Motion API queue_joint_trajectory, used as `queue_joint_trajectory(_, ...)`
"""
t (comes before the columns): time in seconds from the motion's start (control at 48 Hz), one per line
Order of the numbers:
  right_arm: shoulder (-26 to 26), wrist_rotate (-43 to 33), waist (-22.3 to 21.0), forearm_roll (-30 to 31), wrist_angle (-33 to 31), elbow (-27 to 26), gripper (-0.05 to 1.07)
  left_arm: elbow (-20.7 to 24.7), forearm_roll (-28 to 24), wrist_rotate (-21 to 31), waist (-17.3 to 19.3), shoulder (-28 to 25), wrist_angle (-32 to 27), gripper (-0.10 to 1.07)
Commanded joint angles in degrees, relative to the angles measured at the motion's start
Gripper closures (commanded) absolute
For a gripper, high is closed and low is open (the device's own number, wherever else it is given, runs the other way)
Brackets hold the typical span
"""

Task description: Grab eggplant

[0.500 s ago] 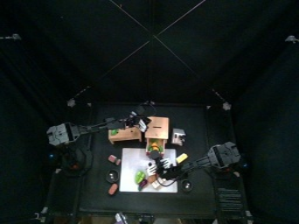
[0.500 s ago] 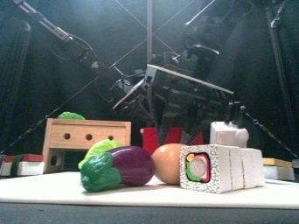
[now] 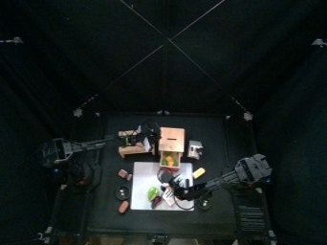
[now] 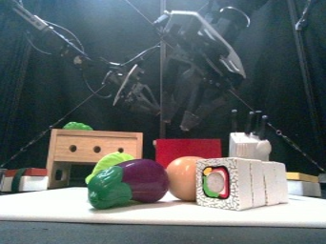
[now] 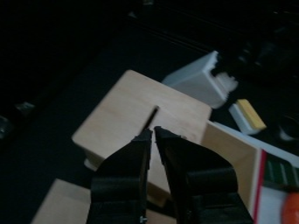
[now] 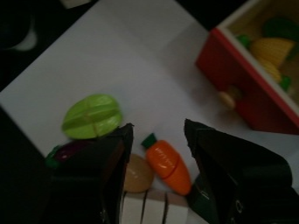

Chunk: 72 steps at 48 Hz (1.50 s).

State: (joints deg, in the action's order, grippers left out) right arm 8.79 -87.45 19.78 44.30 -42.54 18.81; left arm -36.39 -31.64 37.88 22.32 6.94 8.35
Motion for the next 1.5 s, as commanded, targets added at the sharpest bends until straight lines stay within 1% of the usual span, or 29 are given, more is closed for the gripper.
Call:
queue_joint_trajectory(0.0,-2.02,2.99,0.18,0.00,5.54,-1.67,0.18,-3.08,0.44,-0.18,-1.14,4.13,2.99,0.40)
queue_joint_trajectory(0.104,-0.88,7.38,0.18,0.97,10.63,-1.67,0.18,-6.68,-0.53,-0.18,-2.02,6.86,5.10,0.40)
queue_joint_trajectory(0.229,-0.18,13.27,0.97,1.05,13.71,-1.67,0.18,-11.07,-3.16,-0.26,-3.16,10.46,6.24,0.40)
queue_joint_trajectory(0.417,0.18,20.13,2.46,0.88,13.80,-1.41,0.18,-16.96,-7.12,-0.18,-3.96,16.26,6.59,0.40)
queue_joint_trajectory(0.542,1.41,21.80,2.64,1.05,13.97,-1.49,0.17,-21.36,-7.82,-0.18,-4.48,20.39,7.03,0.40)
queue_joint_trajectory(0.667,2.99,23.47,2.90,0.79,14.06,-2.11,0.17,-24.61,-7.91,-0.53,-6.15,23.38,9.32,0.40)
queue_joint_trajectory(0.771,4.57,25.58,2.99,0.79,14.15,-3.16,0.16,-25.66,-8.70,-1.85,-7.38,25.58,10.63,0.40)
queue_joint_trajectory(0.896,6.59,25.84,2.99,0.09,14.33,-4.92,0.13,-26.89,-9.14,-3.16,-8.53,27.16,10.90,0.40)
queue_joint_trajectory(1.042,8.09,25.93,3.08,-1.14,14.33,-5.80,0.07,-28.21,-9.14,-3.43,-10.20,27.42,10.99,0.40)
queue_joint_trajectory(1.188,8.88,25.84,3.08,-1.14,14.33,-5.54,0.06,-29.18,-9.32,-3.52,-11.69,27.42,10.99,0.39)
queue_joint_trajectory(1.479,10.72,25.84,2.64,-1.14,14.33,-5.80,0.06,-29.62,-9.05,-3.43,-11.95,27.42,10.99,0.39)
